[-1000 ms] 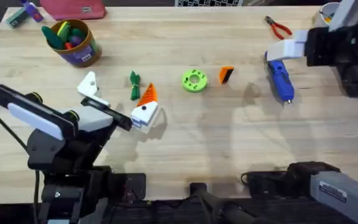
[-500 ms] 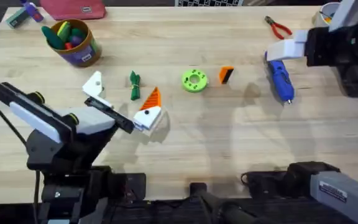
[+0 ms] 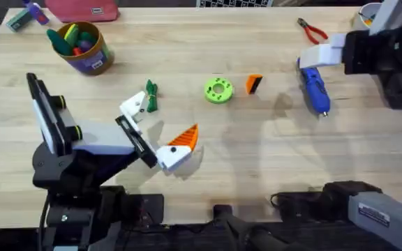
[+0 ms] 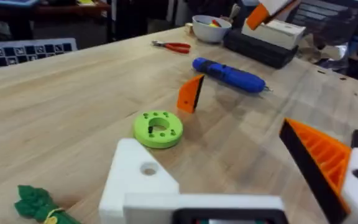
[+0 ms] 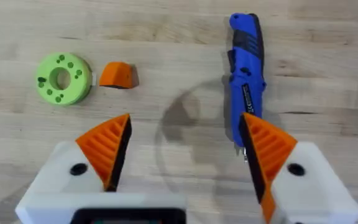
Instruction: Pick up the gripper from the table and insert it into the empty holder that is missing its gripper. Then pick up a screw, insert it into the mounting hole, and use the screwdriver to tighten it. Finally, clean up the table by picking up the vegetable and placing it into the bucket.
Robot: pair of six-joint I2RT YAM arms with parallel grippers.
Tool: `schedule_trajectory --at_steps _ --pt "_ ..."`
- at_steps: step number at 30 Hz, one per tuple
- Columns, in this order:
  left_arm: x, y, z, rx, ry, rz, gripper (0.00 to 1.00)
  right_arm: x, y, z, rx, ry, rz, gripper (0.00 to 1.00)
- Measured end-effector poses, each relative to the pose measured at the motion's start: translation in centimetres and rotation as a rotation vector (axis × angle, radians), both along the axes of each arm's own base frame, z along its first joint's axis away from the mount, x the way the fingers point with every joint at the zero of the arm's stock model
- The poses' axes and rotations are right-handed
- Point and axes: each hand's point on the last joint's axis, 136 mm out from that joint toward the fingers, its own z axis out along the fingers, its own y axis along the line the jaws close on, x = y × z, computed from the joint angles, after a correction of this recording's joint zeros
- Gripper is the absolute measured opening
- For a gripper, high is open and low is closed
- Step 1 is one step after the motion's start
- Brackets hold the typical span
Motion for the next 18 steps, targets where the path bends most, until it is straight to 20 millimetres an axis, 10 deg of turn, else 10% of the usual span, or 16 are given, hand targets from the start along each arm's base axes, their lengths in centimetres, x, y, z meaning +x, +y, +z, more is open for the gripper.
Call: schedule_trajectory --at_steps 18 --pt "-3.2 -1.9 -0.2 0.049 -0.085 -0.221 0.987 0.0 0.0 0.0 0.0 0.0 0.0 0.994"
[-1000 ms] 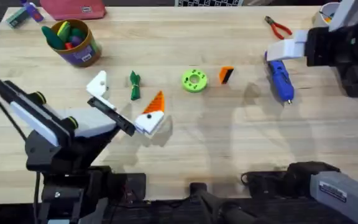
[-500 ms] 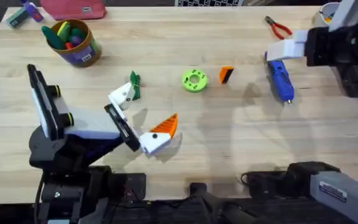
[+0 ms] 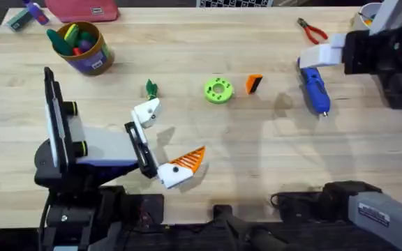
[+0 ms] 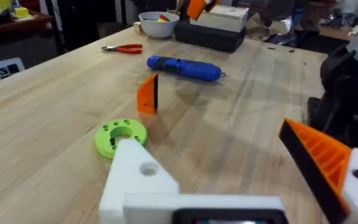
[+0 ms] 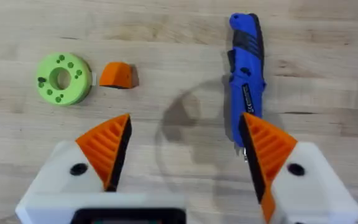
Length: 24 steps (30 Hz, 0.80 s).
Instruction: Pick up the gripper from the table and insert it into the empty holder that is missing its gripper. Then pick up a screw, insert it into the mounting hole, and use the screwdriver to tighten it. Finally, clean up the table by picking up the vegetable and placing it into the bucket.
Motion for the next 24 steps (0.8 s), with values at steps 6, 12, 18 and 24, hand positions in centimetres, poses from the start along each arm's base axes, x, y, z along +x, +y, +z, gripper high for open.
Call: schedule_trajectory --at_steps 6,12,18,24 --pt "-0.5 -0.2 0.0 -0.002 0.002 -0.029 0.985 0.0 0.0 0.0 0.0 0.0 0.0 0.994" --pt "-0.9 -0.4 0.0 -0.005 0.006 -0.055 0.985 0.0 0.0 0.0 0.0 0.0 0.0 0.994" --pt "-1.1 -0.5 0.0 -0.005 0.005 -0.067 0.985 0.0 0.0 0.0 0.0 0.0 0.0 0.993" --pt "-1.1 -0.5 0.0 -0.006 0.005 -0.07 0.985 0.0 0.0 0.0 0.0 0.0 0.0 0.994"
